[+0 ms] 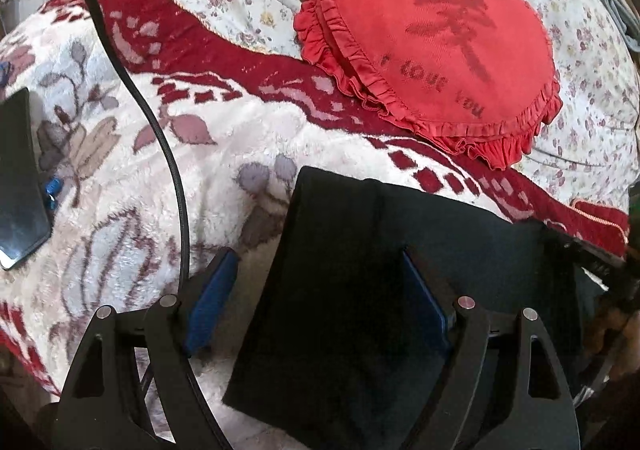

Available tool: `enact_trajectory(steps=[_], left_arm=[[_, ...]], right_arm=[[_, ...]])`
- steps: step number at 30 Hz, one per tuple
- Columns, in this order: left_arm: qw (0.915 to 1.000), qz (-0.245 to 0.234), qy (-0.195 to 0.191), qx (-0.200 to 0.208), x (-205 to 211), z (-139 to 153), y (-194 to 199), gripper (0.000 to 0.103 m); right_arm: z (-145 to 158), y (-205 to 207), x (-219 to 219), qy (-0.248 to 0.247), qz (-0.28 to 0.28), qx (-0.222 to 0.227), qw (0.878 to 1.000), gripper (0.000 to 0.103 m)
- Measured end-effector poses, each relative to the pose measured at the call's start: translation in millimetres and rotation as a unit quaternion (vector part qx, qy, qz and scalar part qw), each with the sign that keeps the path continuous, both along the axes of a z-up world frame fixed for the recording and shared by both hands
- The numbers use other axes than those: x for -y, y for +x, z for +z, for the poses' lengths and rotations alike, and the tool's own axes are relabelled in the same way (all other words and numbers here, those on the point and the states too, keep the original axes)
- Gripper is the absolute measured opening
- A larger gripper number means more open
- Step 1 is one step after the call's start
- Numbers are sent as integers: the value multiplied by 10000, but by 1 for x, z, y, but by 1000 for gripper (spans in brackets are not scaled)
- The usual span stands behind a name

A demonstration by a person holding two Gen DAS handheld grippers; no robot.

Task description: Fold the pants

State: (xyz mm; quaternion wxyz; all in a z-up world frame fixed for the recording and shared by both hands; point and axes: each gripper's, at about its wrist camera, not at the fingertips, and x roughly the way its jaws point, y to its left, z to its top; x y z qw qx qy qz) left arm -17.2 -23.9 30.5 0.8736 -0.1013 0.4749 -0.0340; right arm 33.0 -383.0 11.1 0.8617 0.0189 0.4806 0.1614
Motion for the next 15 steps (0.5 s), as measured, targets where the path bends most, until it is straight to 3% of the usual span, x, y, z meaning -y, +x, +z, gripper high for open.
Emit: enact_trajectory(steps=[7,15], left_arm=[[9996,-16,121,253,4,17,-17,82],[9979,-192,312,537,20,34,-36,82]], right_arm=[[37,-58,2,231,112,243,9994,17],[19,-107,-28,82,293,147,9994,25]])
